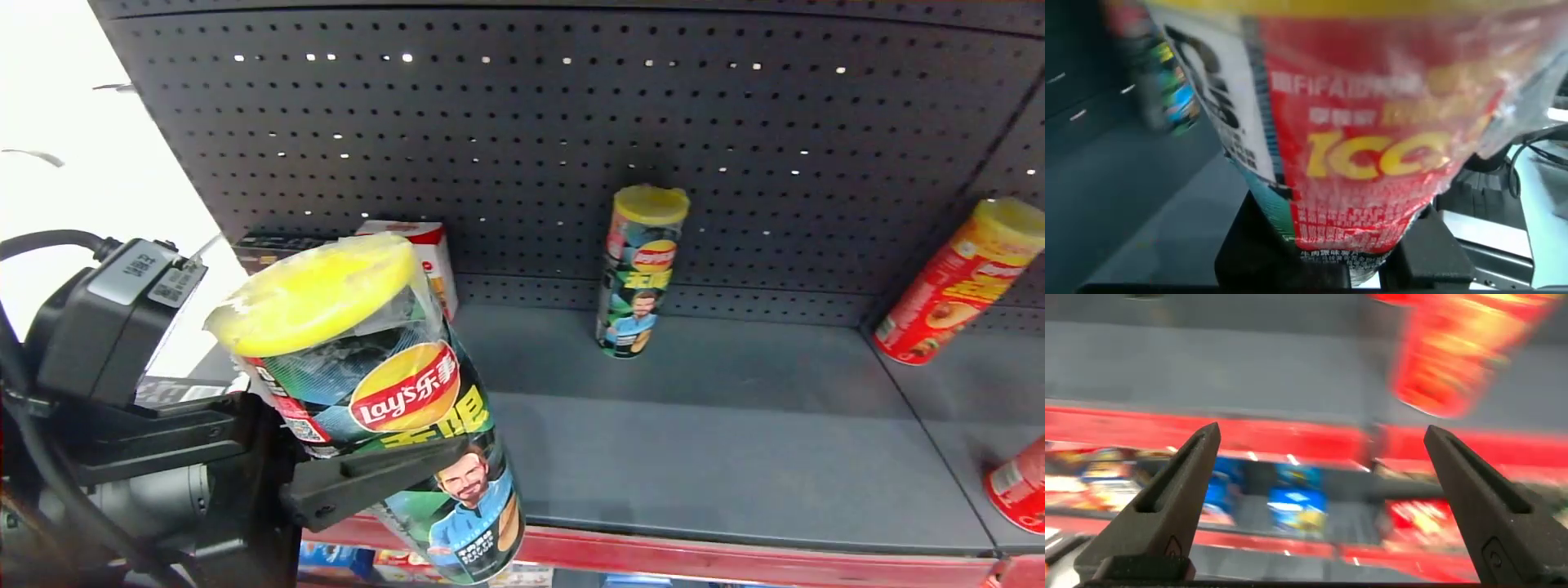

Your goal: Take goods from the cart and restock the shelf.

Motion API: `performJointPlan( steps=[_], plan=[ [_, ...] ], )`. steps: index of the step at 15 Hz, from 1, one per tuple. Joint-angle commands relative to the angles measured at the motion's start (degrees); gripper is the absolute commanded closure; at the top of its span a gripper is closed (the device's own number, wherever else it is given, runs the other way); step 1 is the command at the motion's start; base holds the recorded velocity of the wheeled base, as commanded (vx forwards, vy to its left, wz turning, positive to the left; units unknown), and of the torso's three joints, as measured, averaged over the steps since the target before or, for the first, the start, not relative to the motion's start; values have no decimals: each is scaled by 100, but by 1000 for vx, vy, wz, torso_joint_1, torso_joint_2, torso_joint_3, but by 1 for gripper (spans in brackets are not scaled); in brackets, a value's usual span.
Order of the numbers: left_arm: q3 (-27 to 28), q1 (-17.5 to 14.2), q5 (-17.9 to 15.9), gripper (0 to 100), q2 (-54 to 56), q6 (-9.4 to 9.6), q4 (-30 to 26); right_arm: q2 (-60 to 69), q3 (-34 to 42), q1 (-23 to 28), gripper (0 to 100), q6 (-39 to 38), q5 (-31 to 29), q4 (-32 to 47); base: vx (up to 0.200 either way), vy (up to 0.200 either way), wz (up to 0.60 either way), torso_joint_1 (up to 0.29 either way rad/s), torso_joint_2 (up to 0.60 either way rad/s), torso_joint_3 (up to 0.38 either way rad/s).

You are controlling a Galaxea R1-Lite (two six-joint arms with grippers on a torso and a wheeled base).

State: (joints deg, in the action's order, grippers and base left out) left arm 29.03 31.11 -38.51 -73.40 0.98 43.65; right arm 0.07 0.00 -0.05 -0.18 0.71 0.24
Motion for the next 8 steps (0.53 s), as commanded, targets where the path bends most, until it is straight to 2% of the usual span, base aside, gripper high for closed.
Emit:
performJointPlan(
  steps=[1,8],
  plan=[
    [-20,-8,1,100,1,-1,3,-7,0,-4,0,1,0,2,0,0,0,0,0,0],
    [-187,-88,19,100,63,-1,-6,-7,0,-4,0,1,0,2,0,0,0,0,0,0]
  ],
)
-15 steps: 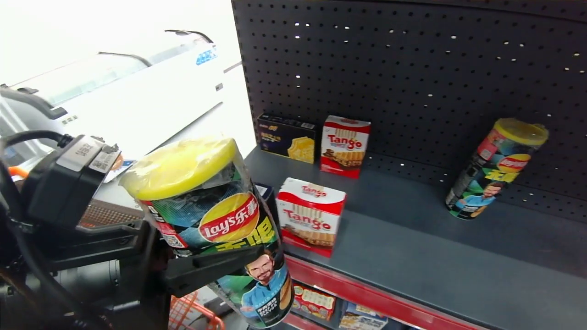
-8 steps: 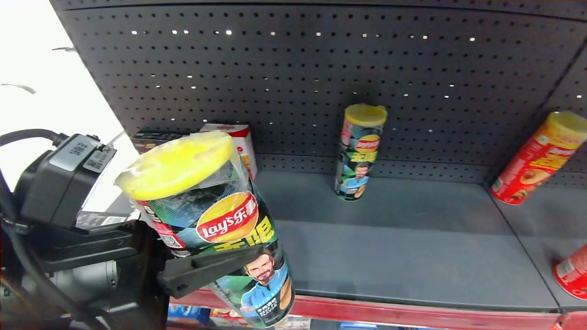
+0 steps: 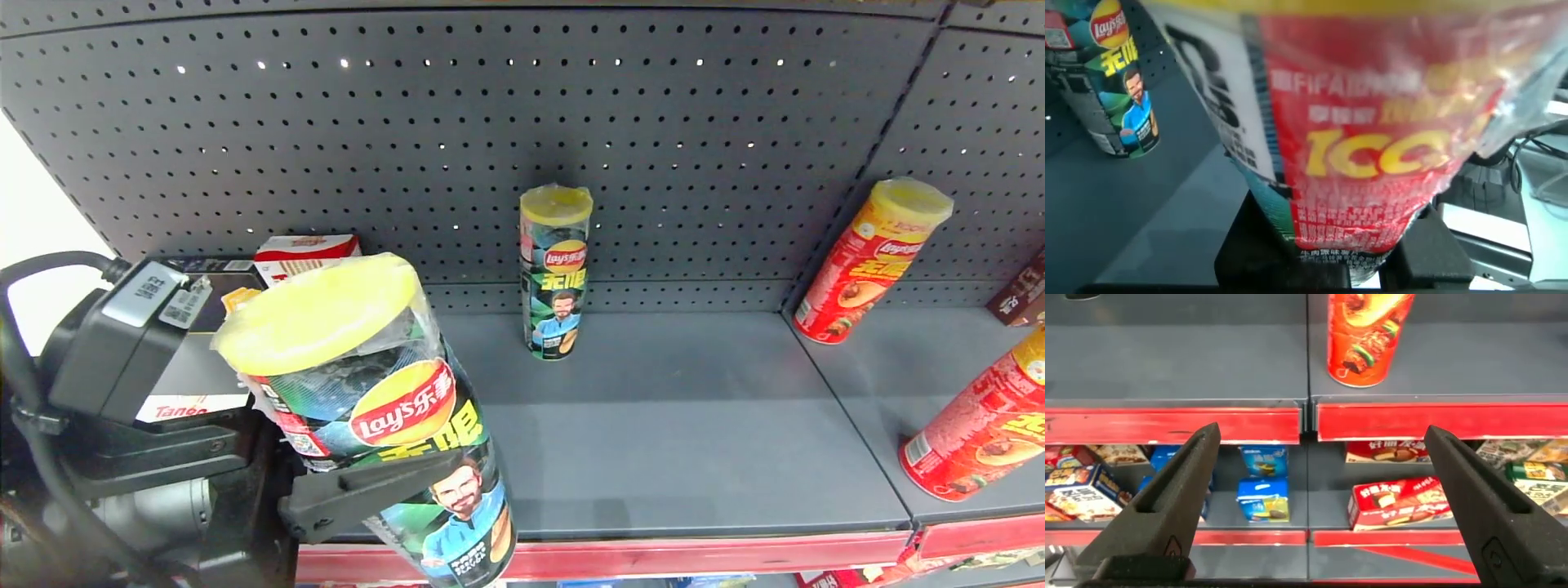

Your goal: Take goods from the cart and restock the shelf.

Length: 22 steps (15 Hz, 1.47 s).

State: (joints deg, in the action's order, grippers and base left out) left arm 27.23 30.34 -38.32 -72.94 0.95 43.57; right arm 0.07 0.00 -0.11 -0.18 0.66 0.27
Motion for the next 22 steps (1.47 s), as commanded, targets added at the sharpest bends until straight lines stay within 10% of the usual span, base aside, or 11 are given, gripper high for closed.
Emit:
performJointPlan(
  steps=[1,17,19,22],
  plan=[
    [-8,-11,17,100,34,-7,2,-7,0,2,0,1,4,0,0,0,0,0,0,0],
    [124,-327,52,100,7,-51,-6,-7,-35,2,0,-105,145,0,0,0,0,0,0,0],
    [115,-485,35,100,16,-42,-6,-1422,-2127,-112,0,-667,321,193,0,0,0,0,0,0],
    [-131,-485,17,100,16,-42,2,-2064,-2566,-701,0,-316,690,430,0,0,0,0,0,0]
  ],
)
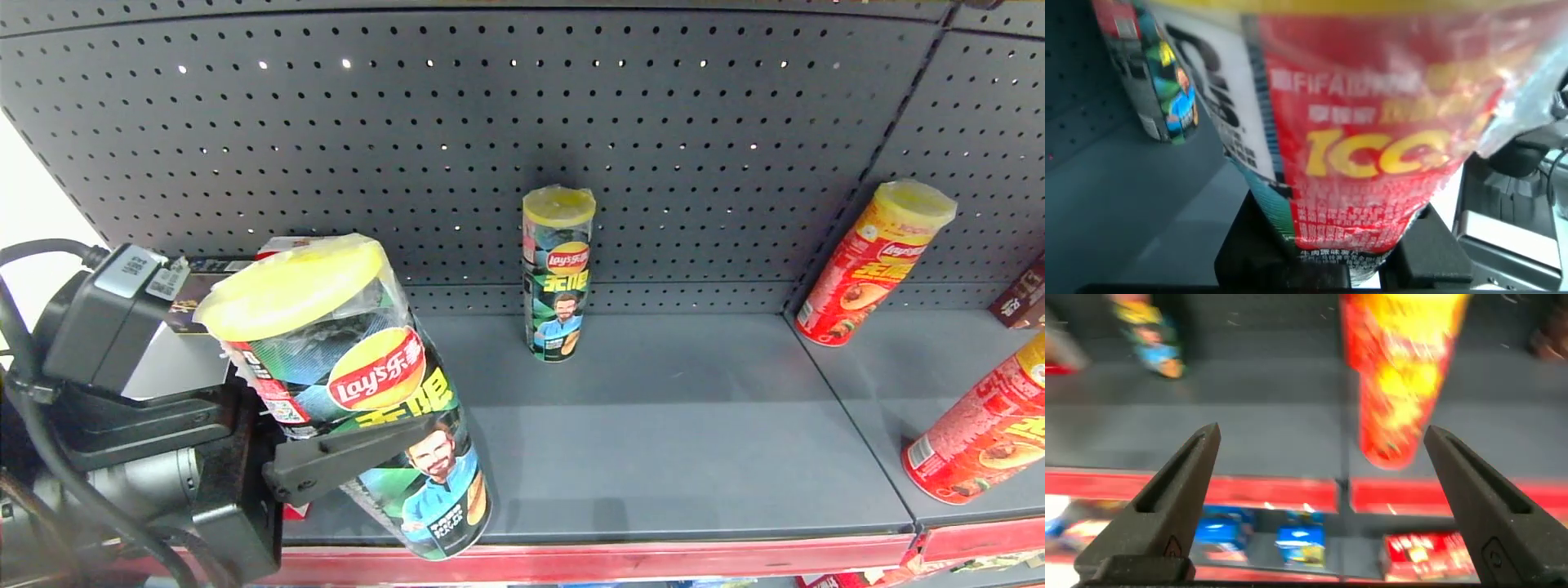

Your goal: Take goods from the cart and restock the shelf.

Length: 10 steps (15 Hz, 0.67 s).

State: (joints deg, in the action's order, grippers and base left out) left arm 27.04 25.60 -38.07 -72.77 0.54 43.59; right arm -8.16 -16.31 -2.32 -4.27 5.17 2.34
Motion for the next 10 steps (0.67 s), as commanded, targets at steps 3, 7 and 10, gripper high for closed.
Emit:
performJointPlan(
  steps=[3,7,10],
  plan=[
    [-146,6,-16,100,8,-1,9,-1329,-698,-779,0,348,617,223,0,0,0,0,0,0],
    [-67,-11,-16,100,-54,-1,35,-1742,-593,-841,0,699,1144,258,0,0,0,0,0,0],
    [-41,-20,-16,100,-150,-1,79,-2524,-935,-937,0,1033,1267,258,0,0,0,0,0,0]
  ],
)
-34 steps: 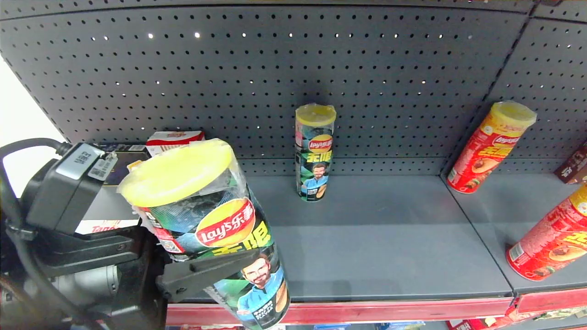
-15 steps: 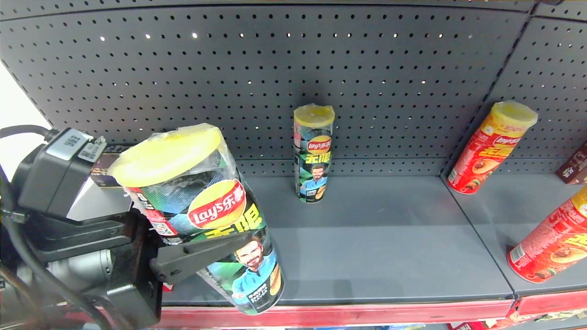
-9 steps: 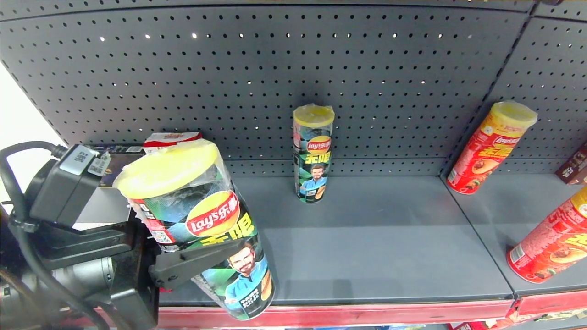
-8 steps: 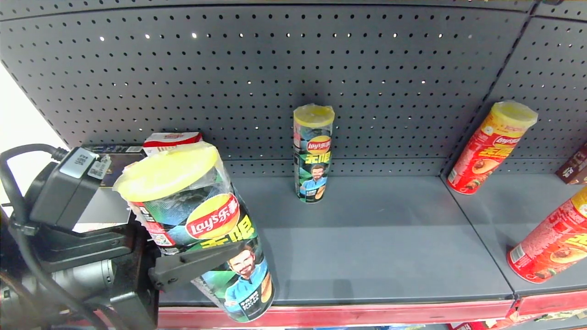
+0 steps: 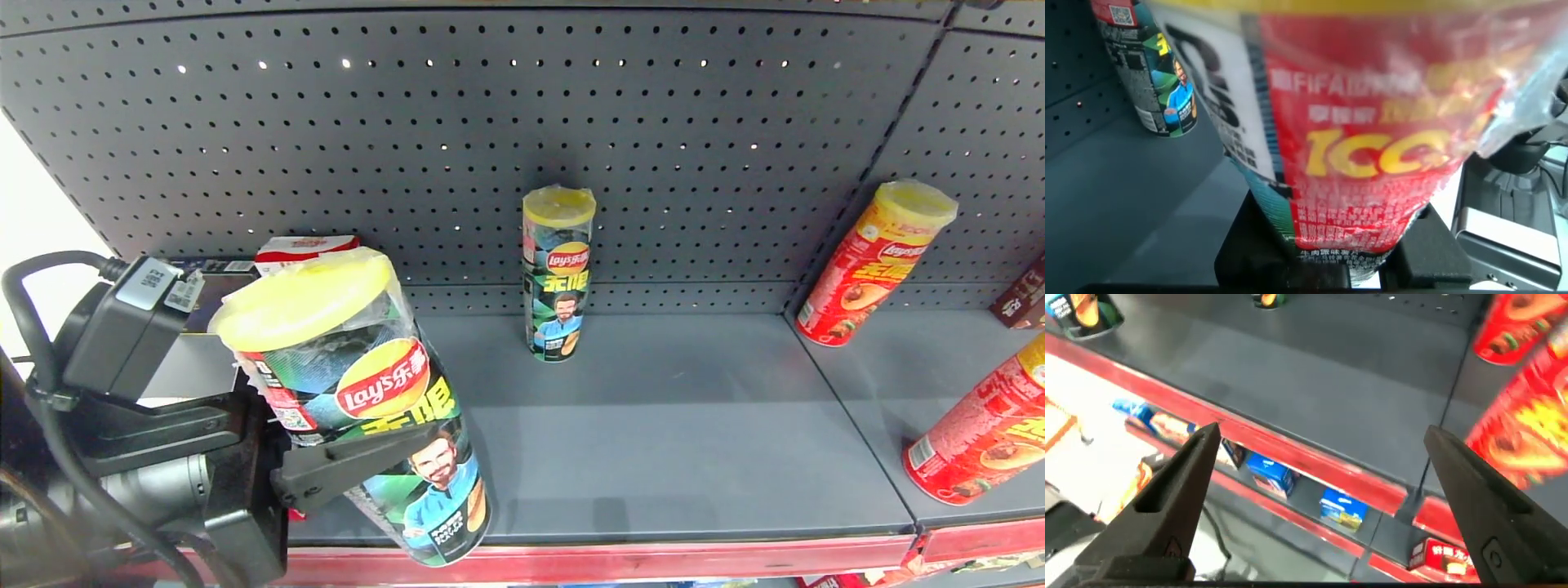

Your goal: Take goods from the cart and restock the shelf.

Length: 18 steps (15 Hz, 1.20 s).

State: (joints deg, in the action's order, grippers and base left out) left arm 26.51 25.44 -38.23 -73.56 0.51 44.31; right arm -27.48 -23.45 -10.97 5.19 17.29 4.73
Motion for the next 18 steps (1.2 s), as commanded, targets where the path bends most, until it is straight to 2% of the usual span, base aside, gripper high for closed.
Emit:
performJointPlan(
  steps=[1,3,7,14,18],
  plan=[
    [29,-4,0,100,-106,2,7,-803,-379,-212,0,87,47,10,0,0,0,0,0,0],
    [3,-127,0,100,-106,2,60,-1568,-696,-696,0,52,-15,-77,0,0,0,0,0,0],
    [-67,-162,-9,100,-97,2,148,-2719,-845,-995,0,78,20,-974,0,0,0,0,0,0],
    [-270,-189,-9,100,-45,-7,315,-3950,-1777,-1355,0,78,-67,-1044,0,0,0,0,0,0],
    [-226,-197,-9,100,-45,-7,350,-4784,-2392,-1742,0,78,-252,-1422,0,0,0,0,0,0]
  ],
)
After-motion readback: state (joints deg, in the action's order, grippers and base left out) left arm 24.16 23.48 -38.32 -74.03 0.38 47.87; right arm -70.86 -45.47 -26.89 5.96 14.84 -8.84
